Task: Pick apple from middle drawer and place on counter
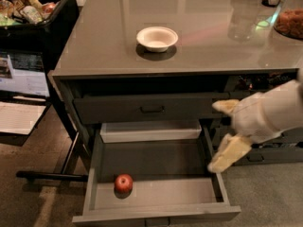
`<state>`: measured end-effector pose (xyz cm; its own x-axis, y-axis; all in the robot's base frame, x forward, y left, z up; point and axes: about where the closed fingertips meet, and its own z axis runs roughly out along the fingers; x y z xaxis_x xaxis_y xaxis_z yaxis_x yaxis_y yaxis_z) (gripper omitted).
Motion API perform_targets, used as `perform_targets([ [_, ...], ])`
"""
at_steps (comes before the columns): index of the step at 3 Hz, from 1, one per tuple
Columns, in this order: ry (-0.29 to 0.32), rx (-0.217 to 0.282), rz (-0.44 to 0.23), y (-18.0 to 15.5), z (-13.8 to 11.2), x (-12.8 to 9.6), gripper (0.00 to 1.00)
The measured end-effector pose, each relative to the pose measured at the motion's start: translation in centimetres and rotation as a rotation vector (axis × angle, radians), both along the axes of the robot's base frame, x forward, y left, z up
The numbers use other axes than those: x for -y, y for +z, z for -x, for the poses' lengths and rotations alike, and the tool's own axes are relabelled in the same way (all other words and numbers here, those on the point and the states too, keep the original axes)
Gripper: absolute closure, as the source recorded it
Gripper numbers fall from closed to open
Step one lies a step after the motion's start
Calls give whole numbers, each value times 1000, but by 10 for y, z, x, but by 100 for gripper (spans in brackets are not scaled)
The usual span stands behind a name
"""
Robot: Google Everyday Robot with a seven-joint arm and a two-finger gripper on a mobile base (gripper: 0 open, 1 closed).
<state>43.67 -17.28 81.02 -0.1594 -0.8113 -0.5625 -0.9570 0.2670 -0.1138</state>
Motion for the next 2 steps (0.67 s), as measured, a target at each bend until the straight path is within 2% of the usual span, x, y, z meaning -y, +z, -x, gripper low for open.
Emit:
perform_targets([
  [1,86,-23,-229,-87,-11,-73,0],
  [2,145,-20,-347,-147,-35,-150,0],
])
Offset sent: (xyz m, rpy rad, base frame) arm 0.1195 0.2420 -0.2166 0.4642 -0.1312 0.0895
